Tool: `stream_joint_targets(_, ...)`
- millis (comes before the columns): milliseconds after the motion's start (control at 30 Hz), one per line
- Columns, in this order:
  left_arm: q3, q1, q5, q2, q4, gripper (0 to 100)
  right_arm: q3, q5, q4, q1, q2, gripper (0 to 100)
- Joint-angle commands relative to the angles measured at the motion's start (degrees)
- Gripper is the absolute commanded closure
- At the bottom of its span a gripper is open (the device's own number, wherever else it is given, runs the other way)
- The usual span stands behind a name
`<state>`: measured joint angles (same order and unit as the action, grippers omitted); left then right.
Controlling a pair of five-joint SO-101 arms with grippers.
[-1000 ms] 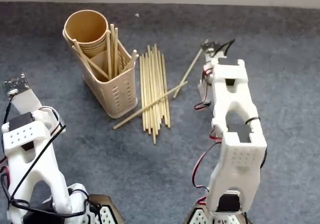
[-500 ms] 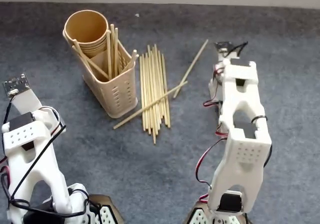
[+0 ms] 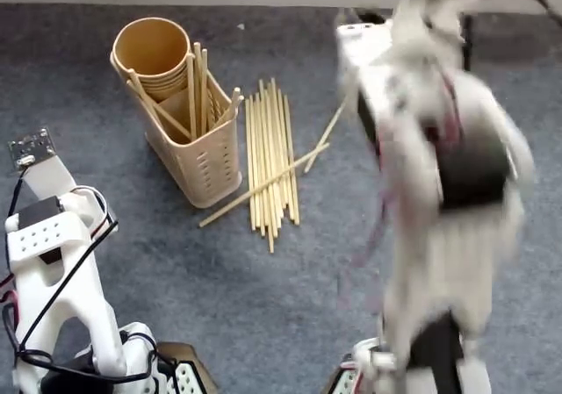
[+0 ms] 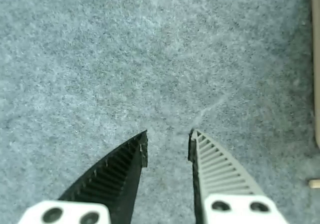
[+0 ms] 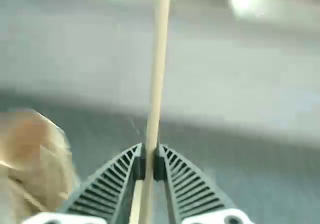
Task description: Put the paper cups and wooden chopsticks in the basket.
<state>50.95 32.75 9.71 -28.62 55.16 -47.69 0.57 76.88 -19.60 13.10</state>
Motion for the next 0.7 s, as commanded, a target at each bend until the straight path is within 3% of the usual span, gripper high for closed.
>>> stream_joint_targets(0,-1.8,-0.9,0.4,-0.5,-0.8,83,0.7,3.3,-11.3,-10.3,2.9,99.1)
stream_joint_targets(167,0.0,-0.9,0.4,-0.8,-3.9,83,12.0,3.3,-21.8,-19.0,-0.9,99.1)
stream_joint_targets(333,0.0,-0.9,0.4,-0.8,-4.5,83,25.9,2.2,-32.6,-19.6,-2.9,99.1)
stream_joint_targets(533,0.0,-0.9,0.4,-0.5,-4.5,83,48.0,0.7,-52.9,-18.2,-3.1,99.1)
stream_joint_targets(667,0.0,-0.9,0.4,-0.5,-4.5,83,55.8,0.4,-54.9,-16.7,-2.9,99.1)
